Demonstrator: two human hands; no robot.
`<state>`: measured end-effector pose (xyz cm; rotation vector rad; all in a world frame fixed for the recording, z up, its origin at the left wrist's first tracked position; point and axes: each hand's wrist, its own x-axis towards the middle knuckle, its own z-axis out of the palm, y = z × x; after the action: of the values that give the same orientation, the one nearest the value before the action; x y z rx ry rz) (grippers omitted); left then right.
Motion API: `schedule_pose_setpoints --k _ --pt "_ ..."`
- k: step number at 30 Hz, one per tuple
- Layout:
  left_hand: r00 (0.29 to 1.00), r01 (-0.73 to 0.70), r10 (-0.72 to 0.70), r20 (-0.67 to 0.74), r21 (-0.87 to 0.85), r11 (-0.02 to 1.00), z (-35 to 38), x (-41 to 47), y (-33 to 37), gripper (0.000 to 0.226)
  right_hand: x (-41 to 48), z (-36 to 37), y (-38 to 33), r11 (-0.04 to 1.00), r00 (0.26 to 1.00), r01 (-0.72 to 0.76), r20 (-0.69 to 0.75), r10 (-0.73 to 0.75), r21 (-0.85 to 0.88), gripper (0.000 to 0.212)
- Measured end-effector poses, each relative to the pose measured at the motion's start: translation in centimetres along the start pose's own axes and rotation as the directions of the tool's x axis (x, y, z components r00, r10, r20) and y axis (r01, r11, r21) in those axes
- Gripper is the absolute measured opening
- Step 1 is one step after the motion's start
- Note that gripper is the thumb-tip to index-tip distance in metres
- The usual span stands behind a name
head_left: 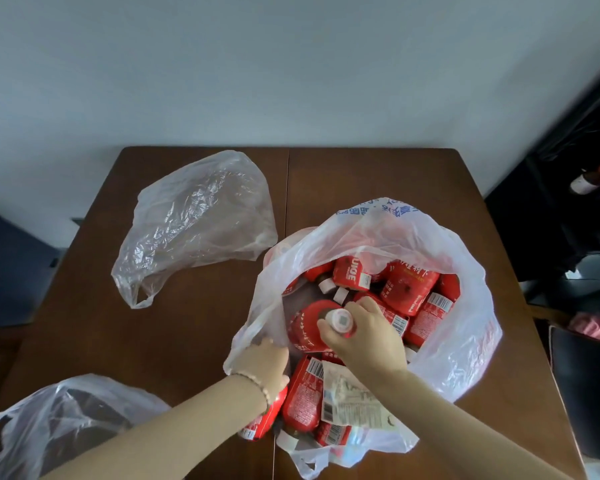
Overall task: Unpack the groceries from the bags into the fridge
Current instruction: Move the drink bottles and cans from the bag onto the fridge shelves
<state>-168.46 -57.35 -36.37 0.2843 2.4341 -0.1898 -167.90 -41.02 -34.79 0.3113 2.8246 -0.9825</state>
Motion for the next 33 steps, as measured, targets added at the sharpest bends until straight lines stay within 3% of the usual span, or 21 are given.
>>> schedule_pose_setpoints --k 3,7,9,13,16,19,22,24,29,30,33 --pt "0.979 -0.136 0.14 -0.147 0.042 0.99 -1.4 -2.2 0.1 0.037 -1.4 -1.9 0.2 0.996 0.996 0.002 -0.094 0.006 0.087 0.029" --pt "0.889 -0.279 0.221 -0.402 -0.09 0.956 -3.8 -4.4 0.1 0.031 -2.5 -3.4 1.8 0.999 0.996 -0.012 -0.09 0.016 0.045 0.029" --pt "0.852 -0.343 0.255 -0.458 -0.119 0.932 -4.5 -4.7 1.1 0.024 -3.0 -3.2 2.4 0.999 0.999 -0.027 -0.045 0.026 -0.017 0.032" --pt "0.796 -0.391 0.33 -0.507 -0.015 0.92 -3.8 -3.3 3.7 0.027 -3.8 -2.4 2.9 0.999 1.0 -0.021 -0.006 0.021 -0.031 0.035" --pt "0.676 -0.469 0.39 -0.626 0.042 0.882 -3.7 -1.8 4.2 0.026 -3.8 -2.5 2.7 0.999 1.0 -0.026 0.007 0.026 -0.023 0.036" --pt "0.578 -0.494 0.466 -0.67 0.167 0.853 -3.1 -0.7 3.7 0.038 -3.5 -3.2 2.4 0.999 0.996 -0.039 0.074 0.041 -0.019 0.036" --pt "0.543 -0.513 0.533 -0.649 0.247 0.822 -3.0 -0.6 3.7 0.08 -3.2 -3.9 2.5 0.998 0.985 -0.02 0.169 0.029 -0.051 0.035" --pt "0.539 -0.518 0.564 -0.626 0.283 0.807 -3.1 -0.8 4.1 0.087 -3.3 -4.4 2.7 0.998 0.979 0.005 0.205 0.007 -0.055 0.03" --pt "0.596 -0.496 0.582 -0.554 0.316 0.809 -3.2 -0.8 5.7 0.081 -3.7 -5.1 3.0 0.985 0.955 0.102 0.29 -0.058 -0.14 0.019" --pt "0.619 -0.484 0.578 -0.532 0.321 0.814 -3.5 -1.1 6.2 0.076 -3.7 -5.1 3.1 0.986 0.951 0.1 0.306 -0.054 -0.134 0.02" --pt "0.602 -0.454 0.577 -0.552 0.358 0.816 -4.2 -1.5 7.2 0.046 -3.9 -5.3 3.7 0.992 0.931 0.091 0.36 -0.055 -0.083 0.025"
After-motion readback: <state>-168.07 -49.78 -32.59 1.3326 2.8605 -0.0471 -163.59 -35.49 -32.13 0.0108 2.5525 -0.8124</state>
